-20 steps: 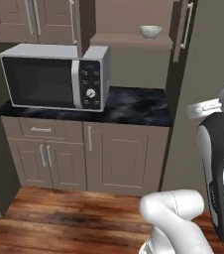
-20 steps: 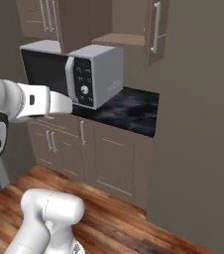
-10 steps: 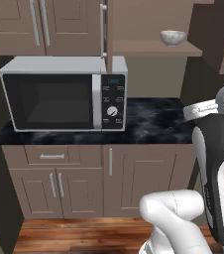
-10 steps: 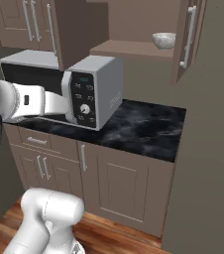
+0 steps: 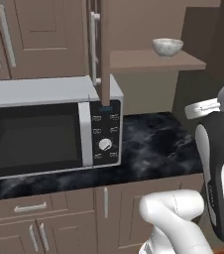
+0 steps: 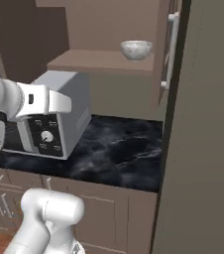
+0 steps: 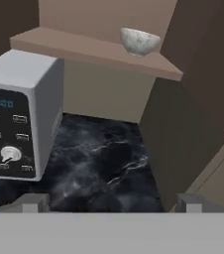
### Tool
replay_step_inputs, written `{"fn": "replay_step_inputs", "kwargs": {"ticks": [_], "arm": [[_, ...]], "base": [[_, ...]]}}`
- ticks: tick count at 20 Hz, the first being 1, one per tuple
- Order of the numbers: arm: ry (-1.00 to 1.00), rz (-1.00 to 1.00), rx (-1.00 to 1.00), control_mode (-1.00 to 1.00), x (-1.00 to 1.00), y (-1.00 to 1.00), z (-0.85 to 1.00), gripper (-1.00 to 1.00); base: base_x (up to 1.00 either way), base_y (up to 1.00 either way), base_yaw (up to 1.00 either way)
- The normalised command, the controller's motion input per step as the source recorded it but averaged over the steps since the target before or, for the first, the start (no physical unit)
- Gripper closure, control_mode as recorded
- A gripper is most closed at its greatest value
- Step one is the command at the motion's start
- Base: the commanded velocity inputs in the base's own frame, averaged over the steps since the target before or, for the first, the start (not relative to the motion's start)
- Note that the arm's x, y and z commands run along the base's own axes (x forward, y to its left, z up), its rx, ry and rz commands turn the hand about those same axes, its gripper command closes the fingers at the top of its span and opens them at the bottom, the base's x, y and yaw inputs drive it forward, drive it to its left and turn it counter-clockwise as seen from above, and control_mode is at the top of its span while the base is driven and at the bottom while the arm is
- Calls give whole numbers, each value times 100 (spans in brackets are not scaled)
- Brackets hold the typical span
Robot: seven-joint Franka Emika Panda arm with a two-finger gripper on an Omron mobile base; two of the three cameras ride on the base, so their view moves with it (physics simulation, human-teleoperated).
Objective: Take the smaller bowl and place it next to the appetizer plate on the dining counter , and place the larger bowl next to the plate with cooked food.
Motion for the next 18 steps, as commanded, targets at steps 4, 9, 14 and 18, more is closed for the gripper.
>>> {"fn": "replay_step_inputs", "kwargs": {"ticks": [4, 9, 14, 18], "arm": [[0, 0, 0, 100, 0, 0, 0, -100], [0, 0, 0, 100, 0, 0, 0, -100], [0, 0, 0, 100, 0, 0, 0, -100], [0, 0, 0, 100, 0, 0, 0, -100]], "base": [[37, 0, -43], [24, 41, -34], [96, 14, -16], [100, -6, 10]]}}
